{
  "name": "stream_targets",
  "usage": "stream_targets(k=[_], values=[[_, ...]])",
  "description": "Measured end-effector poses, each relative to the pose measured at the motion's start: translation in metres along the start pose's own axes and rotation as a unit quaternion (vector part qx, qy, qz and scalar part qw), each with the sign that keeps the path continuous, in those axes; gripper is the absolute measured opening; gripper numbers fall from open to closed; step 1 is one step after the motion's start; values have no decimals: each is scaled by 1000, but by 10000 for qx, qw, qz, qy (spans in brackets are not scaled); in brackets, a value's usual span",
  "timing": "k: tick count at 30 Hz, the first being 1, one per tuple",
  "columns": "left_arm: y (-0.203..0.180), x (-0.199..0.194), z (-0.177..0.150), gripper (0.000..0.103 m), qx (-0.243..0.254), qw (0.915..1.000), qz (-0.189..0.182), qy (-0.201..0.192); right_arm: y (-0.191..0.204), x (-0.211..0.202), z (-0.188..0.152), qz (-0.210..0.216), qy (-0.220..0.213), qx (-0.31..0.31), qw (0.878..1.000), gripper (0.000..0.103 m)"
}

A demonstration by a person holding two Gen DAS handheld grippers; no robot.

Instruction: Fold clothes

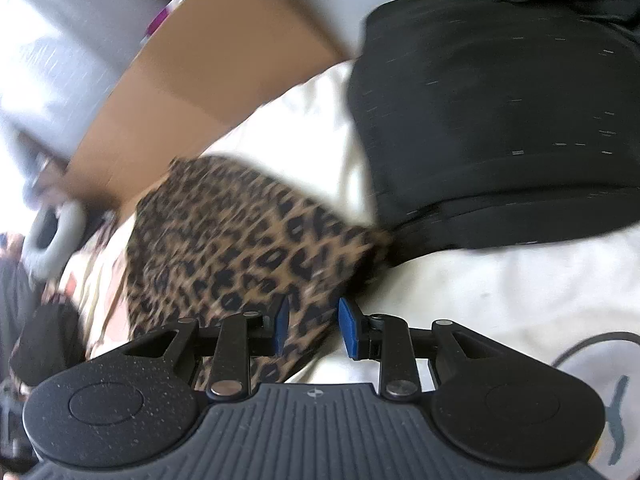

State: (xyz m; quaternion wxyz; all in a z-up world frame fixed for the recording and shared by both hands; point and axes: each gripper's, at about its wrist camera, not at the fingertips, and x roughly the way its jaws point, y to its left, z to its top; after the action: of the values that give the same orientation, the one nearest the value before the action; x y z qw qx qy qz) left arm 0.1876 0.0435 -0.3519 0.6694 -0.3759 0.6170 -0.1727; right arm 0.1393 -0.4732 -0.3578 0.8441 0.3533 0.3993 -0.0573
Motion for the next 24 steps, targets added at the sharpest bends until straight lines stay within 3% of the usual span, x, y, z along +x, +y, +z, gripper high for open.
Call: stream_targets(k=[5,10,12,21,22,24], values=[[-8,-6,3,4,176,9996,226,18,-18,6,-2,-132,-90,299,9994,31],[-12,-7,5,4,211,9988,451,26,-30,18,0,37,-192,528,9984,33],[-14,-7,5,4,244,9983,529,35,-32,24,2,101,-230,543,9982,41],[-18,-6,7,4,315,9968,735,36,-35,37,7,338,-415,492,9974,41],[-18,-6,6,4,326,9967,744,36,-35,37,7,334,-428,466,9974,40],[-19,-6,6,4,357,9965,759,33,-32,37,9,325,-383,412,9979,24]])
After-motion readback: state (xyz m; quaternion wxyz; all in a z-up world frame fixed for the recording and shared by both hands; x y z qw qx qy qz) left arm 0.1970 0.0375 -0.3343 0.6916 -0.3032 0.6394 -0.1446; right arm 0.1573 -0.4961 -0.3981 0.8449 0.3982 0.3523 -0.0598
